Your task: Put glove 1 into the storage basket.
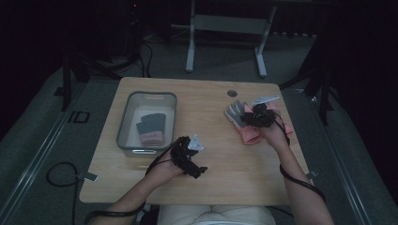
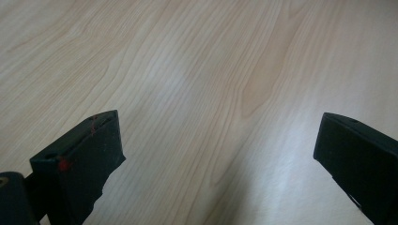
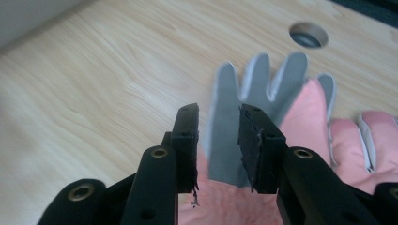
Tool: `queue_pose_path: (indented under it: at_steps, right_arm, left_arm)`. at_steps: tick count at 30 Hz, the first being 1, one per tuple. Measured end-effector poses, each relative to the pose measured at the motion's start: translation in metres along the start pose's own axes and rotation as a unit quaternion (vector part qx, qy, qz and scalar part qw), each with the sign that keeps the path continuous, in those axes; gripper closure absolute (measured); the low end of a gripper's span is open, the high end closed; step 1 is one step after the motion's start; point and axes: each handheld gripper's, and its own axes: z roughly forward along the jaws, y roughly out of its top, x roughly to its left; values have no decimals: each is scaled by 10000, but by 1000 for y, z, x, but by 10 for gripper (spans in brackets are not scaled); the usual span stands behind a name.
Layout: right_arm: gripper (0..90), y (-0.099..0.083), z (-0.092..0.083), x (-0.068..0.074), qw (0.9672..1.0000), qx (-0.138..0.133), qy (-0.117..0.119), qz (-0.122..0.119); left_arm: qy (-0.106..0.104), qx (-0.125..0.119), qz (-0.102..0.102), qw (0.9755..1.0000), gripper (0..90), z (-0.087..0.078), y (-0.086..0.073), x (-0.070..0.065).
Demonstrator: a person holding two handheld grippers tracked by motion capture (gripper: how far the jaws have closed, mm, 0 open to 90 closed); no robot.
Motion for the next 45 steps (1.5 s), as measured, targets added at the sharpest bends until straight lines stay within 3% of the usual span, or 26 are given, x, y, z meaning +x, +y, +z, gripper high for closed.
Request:
queue_pose_path:
  at_steps: [4, 7, 9, 11, 12, 15, 20, 21, 23, 24, 28, 30, 31, 32, 34, 40, 45]
  right_arm:
    - [665, -5, 16, -7, 9995, 219, -194, -105]
    - [660, -5, 26, -10, 9991, 324, -205, -178]
    - [658, -4, 32, -13, 9988, 378, -239, -198]
    - [647, -3, 37, -14, 9985, 447, -238, -221]
    - [645, -4, 39, -14, 9981, 495, -260, -259]
    - [629, -7, 47, -14, 9960, 709, -377, -398]
    - [620, -10, 54, -13, 9940, 842, -465, -520]
    - [640, -11, 59, -12, 9935, 912, -452, -501]
    - [661, -12, 60, -12, 9934, 934, -445, -497]
    - [740, -12, 61, -12, 9934, 985, -397, -427]
    - [807, -14, 62, -11, 9940, 986, -419, -240]
    - [854, -15, 60, -9, 9948, 899, -478, 47]
    - [854, -15, 60, -9, 9948, 899, -478, 47]
    - [871, -16, 57, -10, 9949, 827, -475, 324]
    - [879, -12, 48, -9, 9944, 715, -487, 599]
    - [883, 4, 6, 17, 9946, 213, -500, 886]
    - [884, 16, -34, 50, 9903, -265, -679, 1180]
  left_arm:
    - [-42, 3, -51, 10000, 14, 5, -13, -7]
    - [-42, -67, -6, 10000, 15, 9, -24, -13]
    - [-33, -14, 142, 9999, 15, 13, -33, -18]
    - [-119, -1, 133, 9998, 15, 14, -35, -19]
    - [-293, -60, 156, 9994, 15, 15, -40, -19]
    - [-380, -205, 270, 9987, 14, 15, -45, -23]
    - [-406, -320, 110, 9986, 15, 14, -48, -24]
    - [-369, -424, 16, 9984, 15, 13, -49, -23]
    - [-304, -436, 20, 9986, 15, 12, -49, -23]
    - [-266, -428, 29, 9987, 15, 11, -50, -23]
    - [-541, -442, 80, 9975, 14, 8, -54, -23]
    - [-548, -477, 72, 9973, 14, 6, -55, -21]
    - [-521, -529, 52, 9972, 14, 5, -55, -20]
    - [-484, -567, -43, 9972, 15, 4, -56, -18]
    - [-436, -578, -48, 9974, 14, 4, -57, -18]
    - [-331, -576, 22, 9978, 15, 5, -59, -21]
    - [-223, -620, 53, 9978, 15, 3, -59, -21]
